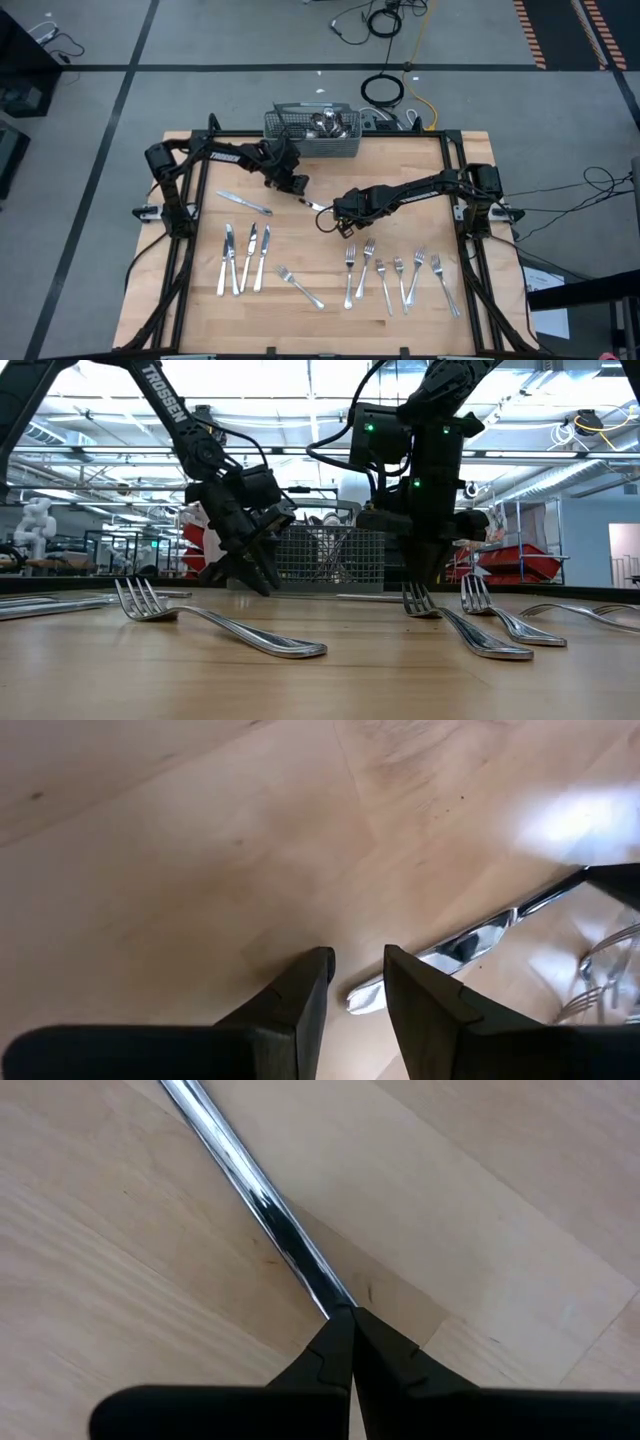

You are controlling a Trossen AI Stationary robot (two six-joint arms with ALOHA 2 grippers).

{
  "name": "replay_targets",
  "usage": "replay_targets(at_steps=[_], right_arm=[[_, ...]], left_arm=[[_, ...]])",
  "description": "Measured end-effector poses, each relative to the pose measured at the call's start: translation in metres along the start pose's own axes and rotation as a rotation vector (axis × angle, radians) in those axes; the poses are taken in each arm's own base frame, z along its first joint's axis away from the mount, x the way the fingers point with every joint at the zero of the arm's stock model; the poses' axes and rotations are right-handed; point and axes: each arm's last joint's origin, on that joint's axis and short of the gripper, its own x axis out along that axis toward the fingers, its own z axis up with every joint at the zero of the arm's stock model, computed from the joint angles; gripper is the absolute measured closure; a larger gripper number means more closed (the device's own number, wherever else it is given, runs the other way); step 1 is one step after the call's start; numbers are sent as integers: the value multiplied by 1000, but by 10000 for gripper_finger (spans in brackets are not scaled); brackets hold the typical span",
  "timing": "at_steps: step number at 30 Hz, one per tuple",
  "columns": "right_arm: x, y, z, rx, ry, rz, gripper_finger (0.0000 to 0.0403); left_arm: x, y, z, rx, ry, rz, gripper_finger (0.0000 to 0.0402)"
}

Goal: Sort silverware
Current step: Put the silver knife into the gray utensil holder

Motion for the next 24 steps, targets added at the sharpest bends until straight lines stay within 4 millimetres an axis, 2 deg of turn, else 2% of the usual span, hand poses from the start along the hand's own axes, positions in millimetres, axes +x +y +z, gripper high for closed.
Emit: replay_targets(at_steps=[7,18,24], right_arm=[[0,1,1,3,-25,3,403],[1,1,4,27,-38,7,403],[11,3,3,31,-22,-16,403]], left_arm=[[4,-8,-8,83,-12,81,286],[2,-5,-6,65,9,52,286],[-3,0,-2,38,21,26,286]])
